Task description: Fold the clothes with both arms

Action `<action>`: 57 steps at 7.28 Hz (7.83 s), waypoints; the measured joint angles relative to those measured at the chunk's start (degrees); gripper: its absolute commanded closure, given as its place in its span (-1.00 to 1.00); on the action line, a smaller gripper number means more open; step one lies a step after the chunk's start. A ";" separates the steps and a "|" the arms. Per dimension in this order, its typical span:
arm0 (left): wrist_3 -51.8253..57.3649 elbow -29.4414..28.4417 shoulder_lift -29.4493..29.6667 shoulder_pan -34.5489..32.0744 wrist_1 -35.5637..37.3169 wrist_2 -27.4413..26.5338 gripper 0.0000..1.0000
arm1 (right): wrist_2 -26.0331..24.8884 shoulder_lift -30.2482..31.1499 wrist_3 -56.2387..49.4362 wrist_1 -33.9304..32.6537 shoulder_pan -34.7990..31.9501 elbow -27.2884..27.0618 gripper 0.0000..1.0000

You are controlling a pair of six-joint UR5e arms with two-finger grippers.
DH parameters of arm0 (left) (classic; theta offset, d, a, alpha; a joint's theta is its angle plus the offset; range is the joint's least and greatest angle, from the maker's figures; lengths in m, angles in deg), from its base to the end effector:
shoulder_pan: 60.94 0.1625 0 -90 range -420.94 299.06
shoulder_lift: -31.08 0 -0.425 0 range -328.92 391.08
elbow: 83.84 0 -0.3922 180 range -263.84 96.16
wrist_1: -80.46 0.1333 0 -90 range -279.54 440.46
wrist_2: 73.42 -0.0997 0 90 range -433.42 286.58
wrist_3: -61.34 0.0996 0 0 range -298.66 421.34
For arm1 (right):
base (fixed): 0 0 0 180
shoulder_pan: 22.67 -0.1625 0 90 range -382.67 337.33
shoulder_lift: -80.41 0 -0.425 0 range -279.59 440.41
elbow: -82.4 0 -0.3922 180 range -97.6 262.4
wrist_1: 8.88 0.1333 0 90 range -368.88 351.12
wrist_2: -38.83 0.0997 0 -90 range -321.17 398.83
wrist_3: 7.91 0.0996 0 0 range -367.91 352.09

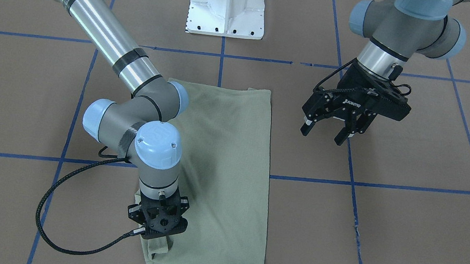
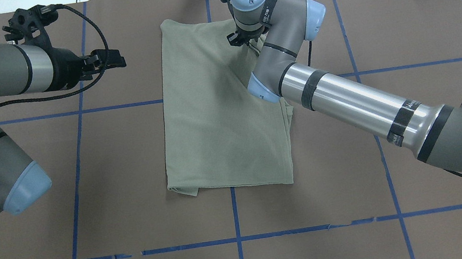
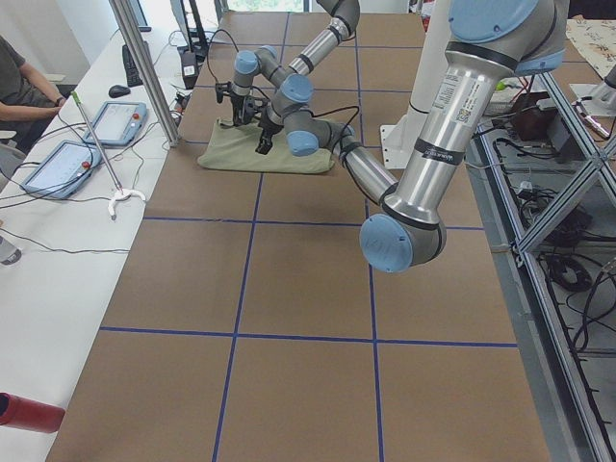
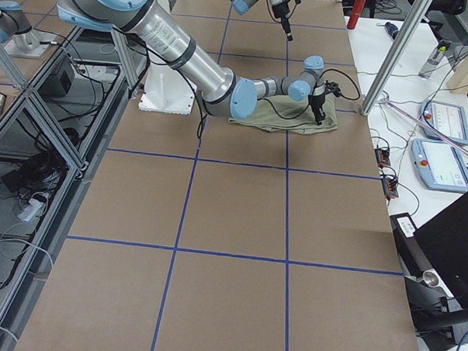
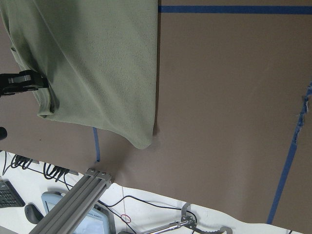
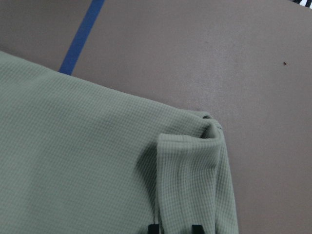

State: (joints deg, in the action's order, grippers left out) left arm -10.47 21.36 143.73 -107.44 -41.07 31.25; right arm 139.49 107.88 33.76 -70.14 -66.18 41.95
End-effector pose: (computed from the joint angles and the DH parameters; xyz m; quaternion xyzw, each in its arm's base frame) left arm 0.3337 -0.5086 0.2547 0.2133 0.5331 -0.1290 0.8085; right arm -0.5728 -0.7021 0.2772 0.1943 -0.3090 -0.0722 0.9282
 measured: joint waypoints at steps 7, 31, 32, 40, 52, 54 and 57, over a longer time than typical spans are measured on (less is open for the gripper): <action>-0.25 0.01 0.47 -0.11 0.04 1.23 -1.00 | 3.92 3.61 -5.36 -0.08 -4.51 -2.46 0.10; -0.36 0.45 0.27 -0.26 0.07 1.24 -1.00 | 10.57 5.89 -7.00 -1.24 -5.78 -4.42 -1.00; -0.36 0.47 0.32 -0.26 0.07 1.25 -1.00 | 10.62 5.89 -6.99 -1.23 -6.26 -4.80 -1.00; -15.56 1.44 0.14 6.63 2.14 8.24 -1.00 | 21.56 21.57 2.52 -13.08 -7.24 -35.81 -1.00; -42.18 -2.20 1.64 25.47 13.69 -10.20 -0.79 | 22.62 33.24 14.86 -12.55 -5.22 -50.35 -1.00; -41.68 -2.76 1.75 26.04 14.73 -10.42 -0.35 | 22.57 33.32 14.85 -12.49 -5.13 -50.28 -1.00; -41.55 -2.49 1.83 26.35 14.91 -10.38 0.12 | 22.56 33.47 14.82 -12.48 -5.10 -50.26 -1.00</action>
State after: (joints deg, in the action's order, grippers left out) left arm -52.02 18.87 145.56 -81.09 -26.16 20.87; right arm 162.05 141.36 48.58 -82.62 -71.28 -8.31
